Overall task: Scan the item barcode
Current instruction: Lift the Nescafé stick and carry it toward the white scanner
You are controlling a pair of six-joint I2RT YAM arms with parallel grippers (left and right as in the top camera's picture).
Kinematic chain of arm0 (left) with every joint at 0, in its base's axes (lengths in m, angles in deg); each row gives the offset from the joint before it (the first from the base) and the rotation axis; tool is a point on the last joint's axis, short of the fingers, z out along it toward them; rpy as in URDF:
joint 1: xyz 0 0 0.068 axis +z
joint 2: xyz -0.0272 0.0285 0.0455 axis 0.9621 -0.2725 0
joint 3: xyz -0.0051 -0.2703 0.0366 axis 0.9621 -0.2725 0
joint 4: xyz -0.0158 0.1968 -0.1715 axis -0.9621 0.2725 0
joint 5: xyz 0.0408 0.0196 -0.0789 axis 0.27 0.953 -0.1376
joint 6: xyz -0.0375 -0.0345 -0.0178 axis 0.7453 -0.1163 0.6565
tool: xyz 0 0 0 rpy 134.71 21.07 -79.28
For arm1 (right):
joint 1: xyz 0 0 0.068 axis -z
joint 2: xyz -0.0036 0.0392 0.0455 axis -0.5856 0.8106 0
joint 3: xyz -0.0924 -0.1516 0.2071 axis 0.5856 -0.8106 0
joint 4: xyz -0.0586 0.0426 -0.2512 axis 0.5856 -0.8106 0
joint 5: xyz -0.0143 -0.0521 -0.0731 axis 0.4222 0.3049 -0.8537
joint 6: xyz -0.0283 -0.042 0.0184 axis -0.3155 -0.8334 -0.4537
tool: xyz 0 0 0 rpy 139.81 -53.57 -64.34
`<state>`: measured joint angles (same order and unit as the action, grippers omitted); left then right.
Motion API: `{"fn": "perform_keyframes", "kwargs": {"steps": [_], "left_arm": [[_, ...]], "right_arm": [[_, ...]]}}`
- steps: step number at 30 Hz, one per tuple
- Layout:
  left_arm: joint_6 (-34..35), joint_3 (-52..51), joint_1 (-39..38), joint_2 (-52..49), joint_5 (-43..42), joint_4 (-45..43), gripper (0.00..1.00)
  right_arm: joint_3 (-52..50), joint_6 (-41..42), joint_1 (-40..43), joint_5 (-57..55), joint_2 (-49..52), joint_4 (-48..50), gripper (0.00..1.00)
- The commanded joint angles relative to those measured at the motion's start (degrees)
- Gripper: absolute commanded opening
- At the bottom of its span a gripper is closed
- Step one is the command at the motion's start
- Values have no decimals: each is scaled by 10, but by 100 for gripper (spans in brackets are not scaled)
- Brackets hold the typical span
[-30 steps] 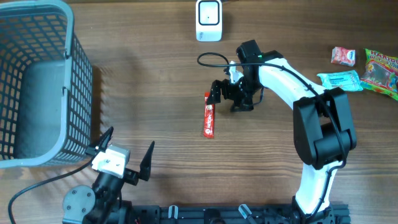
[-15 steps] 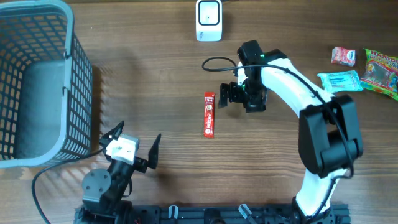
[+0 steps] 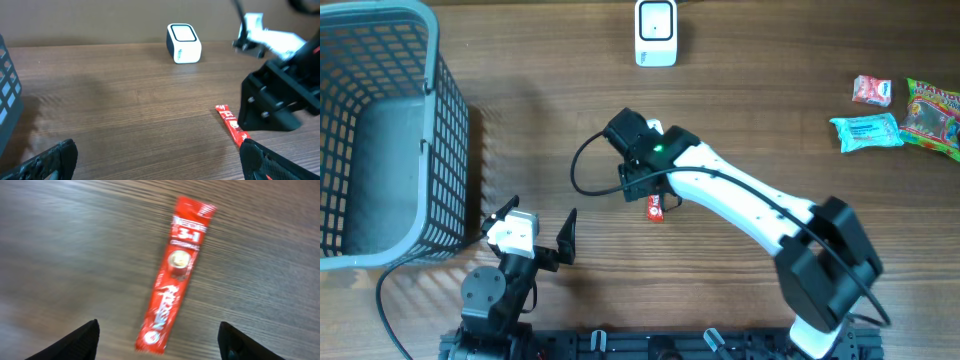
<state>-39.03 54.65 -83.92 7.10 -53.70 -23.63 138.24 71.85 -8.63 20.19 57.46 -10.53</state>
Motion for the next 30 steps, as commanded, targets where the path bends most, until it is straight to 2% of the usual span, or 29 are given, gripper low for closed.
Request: {"fn": "perform_keyframes", "kwargs": {"steps": [1,11,14,19,21,23,24,25,28,30], "left_arm": [[7,-6,3,0,8,-2,100],[7,-6,3,0,8,-1,100],[7,-6,3,0,8,-2,100],[7,-6,3,0,8,-1,100],[7,-6,3,0,8,-1,100],[7,-6,3,0,8,-2,100],[7,-6,3,0,8,-2,100],[7,-6,3,0,8,-1,100],[7,-6,3,0,8,-2,100],[7,-6,3,0,8,-2,100]], "right_arm": [[0,39,6,-45,45,3,80],[-1,38,10,-3,81,38,80],[-2,39,11,30,109,37,74],[-2,49,27,61,118,21,72],[-2,50,39,93,118,14,67],[-2,51,48,119,119,14,54],[-2,56,52,123,121,14,17],[-2,63,52,123,122,14,8],[-1,64,53,135,122,22,5],[3,63,57,198,122,22,5]]}}
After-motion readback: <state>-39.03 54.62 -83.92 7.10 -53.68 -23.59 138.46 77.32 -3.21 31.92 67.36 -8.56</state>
